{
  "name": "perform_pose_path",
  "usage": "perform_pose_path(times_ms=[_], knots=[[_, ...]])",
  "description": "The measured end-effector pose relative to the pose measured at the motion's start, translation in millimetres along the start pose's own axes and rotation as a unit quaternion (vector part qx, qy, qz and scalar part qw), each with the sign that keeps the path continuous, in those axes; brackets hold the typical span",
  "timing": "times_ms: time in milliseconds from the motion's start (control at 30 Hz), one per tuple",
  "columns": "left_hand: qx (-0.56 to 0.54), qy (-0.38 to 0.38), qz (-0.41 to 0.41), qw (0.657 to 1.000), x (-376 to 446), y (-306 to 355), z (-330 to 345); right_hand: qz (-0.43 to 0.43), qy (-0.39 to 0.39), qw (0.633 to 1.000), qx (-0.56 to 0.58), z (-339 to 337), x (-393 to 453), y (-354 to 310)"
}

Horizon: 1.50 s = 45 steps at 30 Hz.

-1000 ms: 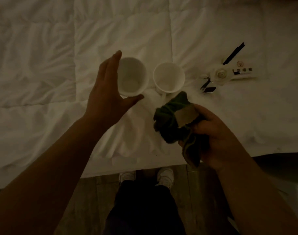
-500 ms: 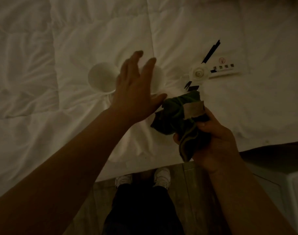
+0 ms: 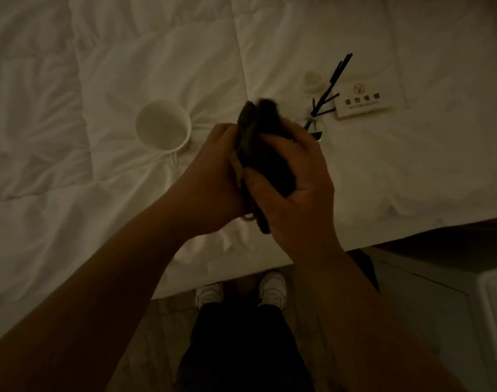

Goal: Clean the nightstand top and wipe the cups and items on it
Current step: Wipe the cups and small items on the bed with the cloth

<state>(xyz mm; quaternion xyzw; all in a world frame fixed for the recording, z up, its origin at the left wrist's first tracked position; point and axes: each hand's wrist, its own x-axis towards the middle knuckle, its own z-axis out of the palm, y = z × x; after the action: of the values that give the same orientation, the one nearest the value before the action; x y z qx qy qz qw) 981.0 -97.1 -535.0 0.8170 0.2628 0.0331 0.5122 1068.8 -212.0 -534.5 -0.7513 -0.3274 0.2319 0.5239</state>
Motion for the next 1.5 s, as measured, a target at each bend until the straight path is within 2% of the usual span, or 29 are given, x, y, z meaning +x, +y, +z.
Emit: perform_pose_path(times_ms=[67, 167, 233, 367, 433, 533, 567, 600, 633, 733, 833, 900, 1033, 1133, 1267, 1333, 1500], knots=[[-0.092, -0.022, -0.020, 0.995, -11.2, 3.1, 3.1, 0.044, 0.002, 0.999, 0.017, 0.2, 13.4, -1.0], [-0.088, -0.015, -0.009, 0.996, -24.4, -0.4, 3.7, 0.164, -0.063, 0.979, 0.104, -4.8, 32.9, 0.2], [-0.163, -0.005, -0.019, 0.986, -32.1, -3.8, -1.2, 0.218, -0.102, 0.943, 0.228, -8.0, 38.3, 1.7], [-0.324, 0.019, 0.020, 0.946, -39.5, -0.5, -6.3, 0.276, -0.137, 0.842, 0.443, -10.3, 44.3, 0.7], [-0.445, 0.020, 0.038, 0.894, -37.5, 4.0, -4.1, 0.296, -0.148, 0.793, 0.512, -8.6, 38.7, 1.6], [-0.630, 0.091, -0.012, 0.771, -24.2, 15.1, 9.3, 0.344, -0.077, 0.729, 0.587, 6.4, 23.9, -2.0], [-0.671, 0.137, -0.050, 0.727, -18.6, 20.4, 16.8, 0.337, -0.040, 0.728, 0.595, 12.9, 18.6, -2.7], [-0.689, 0.184, -0.082, 0.696, -13.1, 25.9, 25.0, 0.320, -0.003, 0.743, 0.588, 18.3, 14.1, -3.8], [-0.686, 0.226, -0.103, 0.684, -8.3, 30.7, 32.6, 0.300, 0.032, 0.767, 0.567, 22.3, 10.0, -6.0], [-0.612, 0.294, -0.144, 0.720, -1.4, 34.9, 43.5, 0.225, 0.089, 0.850, 0.469, 24.6, -4.6, -10.3], [-0.609, 0.283, -0.160, 0.724, -2.4, 26.2, 41.2, 0.145, 0.105, 0.930, 0.321, 21.0, -16.3, -14.0], [-0.597, 0.266, -0.165, 0.739, -6.0, 25.5, 43.8, 0.105, 0.130, 0.963, 0.211, 18.0, -10.0, -12.4], [-0.575, 0.231, -0.163, 0.768, -18.5, 28.8, 52.7, 0.109, 0.183, 0.963, 0.165, 5.9, 19.7, -11.2], [-0.564, 0.202, -0.129, 0.791, -23.6, 19.2, 40.0, 0.131, 0.129, 0.958, 0.219, -2.6, 28.6, -10.4], [-0.555, 0.153, -0.130, 0.808, -35.1, 7.3, 25.4, 0.205, 0.036, 0.930, 0.302, -15.6, 28.7, -5.5], [-0.535, 0.166, -0.114, 0.821, -36.0, 6.1, 23.1, 0.215, 0.042, 0.928, 0.300, -10.9, 19.4, -7.1], [-0.516, 0.249, -0.118, 0.811, -35.6, 16.2, 38.9, 0.104, 0.103, 0.964, 0.222, 2.6, -9.5, -18.3]])
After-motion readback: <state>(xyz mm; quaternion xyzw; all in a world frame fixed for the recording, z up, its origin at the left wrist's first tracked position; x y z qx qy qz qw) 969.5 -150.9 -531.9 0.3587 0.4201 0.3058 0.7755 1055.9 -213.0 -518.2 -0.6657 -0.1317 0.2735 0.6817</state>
